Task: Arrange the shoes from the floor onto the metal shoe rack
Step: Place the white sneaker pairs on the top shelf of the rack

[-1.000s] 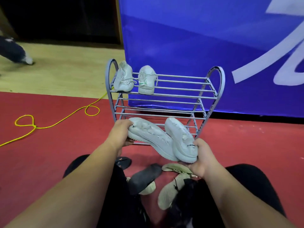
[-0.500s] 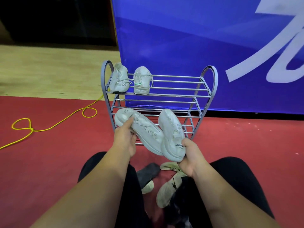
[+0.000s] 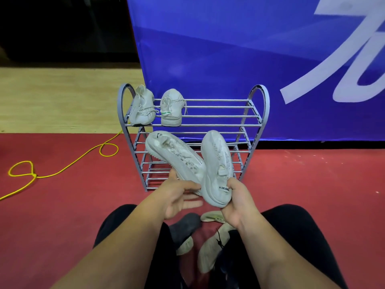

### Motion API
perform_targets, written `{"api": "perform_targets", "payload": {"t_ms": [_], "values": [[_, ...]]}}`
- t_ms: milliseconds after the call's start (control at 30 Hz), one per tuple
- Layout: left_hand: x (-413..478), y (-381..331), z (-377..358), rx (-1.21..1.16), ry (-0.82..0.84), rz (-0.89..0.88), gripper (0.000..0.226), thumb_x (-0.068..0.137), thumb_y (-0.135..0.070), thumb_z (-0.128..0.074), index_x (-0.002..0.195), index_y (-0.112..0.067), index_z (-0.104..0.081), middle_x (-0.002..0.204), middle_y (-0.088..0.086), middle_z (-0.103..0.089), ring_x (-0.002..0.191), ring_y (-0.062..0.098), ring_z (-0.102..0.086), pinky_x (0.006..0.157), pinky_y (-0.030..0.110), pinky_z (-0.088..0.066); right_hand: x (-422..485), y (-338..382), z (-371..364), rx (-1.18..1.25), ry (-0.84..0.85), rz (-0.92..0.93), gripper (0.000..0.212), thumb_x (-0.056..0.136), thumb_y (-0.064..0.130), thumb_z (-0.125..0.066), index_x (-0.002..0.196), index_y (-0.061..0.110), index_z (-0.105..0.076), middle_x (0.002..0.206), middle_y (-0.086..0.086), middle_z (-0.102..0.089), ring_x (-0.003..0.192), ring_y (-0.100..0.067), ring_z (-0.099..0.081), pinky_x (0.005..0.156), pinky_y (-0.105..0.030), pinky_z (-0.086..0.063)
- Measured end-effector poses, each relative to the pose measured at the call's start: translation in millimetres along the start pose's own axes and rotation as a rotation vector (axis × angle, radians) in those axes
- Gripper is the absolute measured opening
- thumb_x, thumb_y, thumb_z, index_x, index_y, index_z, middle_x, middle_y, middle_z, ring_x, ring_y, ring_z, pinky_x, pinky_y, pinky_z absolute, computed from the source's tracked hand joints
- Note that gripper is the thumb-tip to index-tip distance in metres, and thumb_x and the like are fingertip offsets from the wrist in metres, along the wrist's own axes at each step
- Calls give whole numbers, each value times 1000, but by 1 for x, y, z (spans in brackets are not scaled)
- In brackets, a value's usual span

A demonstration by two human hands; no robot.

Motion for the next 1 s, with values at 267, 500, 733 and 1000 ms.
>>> {"api": "perform_targets", "payload": {"t_ms": [267, 500, 733, 1000], "values": [[13, -59, -34, 17, -2, -234, 76, 81, 20, -49, 134, -34, -40, 130, 6, -63, 105, 36, -69, 78, 63, -58, 14, 42, -11, 80, 54, 122, 56, 69, 6, -57, 125, 3, -61, 138, -29, -58, 113, -40, -62, 105, -55, -44], [62, -134, -58, 197, -180, -330, 55, 83, 10, -52, 128, -13, -30, 119, 14, -54, 79, 24, -63, 53, 32, -55, 62, 122, -33, -10, 25, 269, 56, 76, 14, -60, 128, -5, -58, 132, -27, -63, 116, -42, -63, 105, -59, -45], [123, -183, -75, 373, -160, -387, 56, 81, 8, -45, 119, -33, -47, 110, 6, -62, 76, 20, -54, 52, 29, -41, 127, 179, -42, -211, -104, 326, 30, 80, 25, -58, 102, 13, -74, 96, -11, -76, 88, -29, -69, 80, -43, -53], [206, -214, -71, 683, -201, -394, 78, 81, -1, -39, 146, -43, -39, 124, -7, -65, 88, 26, -63, 61, 35, -49, 184, 221, -36, -454, -182, 551, 20, 76, 35, -59, 72, 15, -57, 70, -1, -48, 68, -16, -42, 64, -37, -35]]}}
Point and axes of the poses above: each hand's wrist, its own x-axis towards the middle knuckle, its own z-axis out of the back of the hand, y = z × x, the point moved 6 cm from there along x, towards the middle knuckle
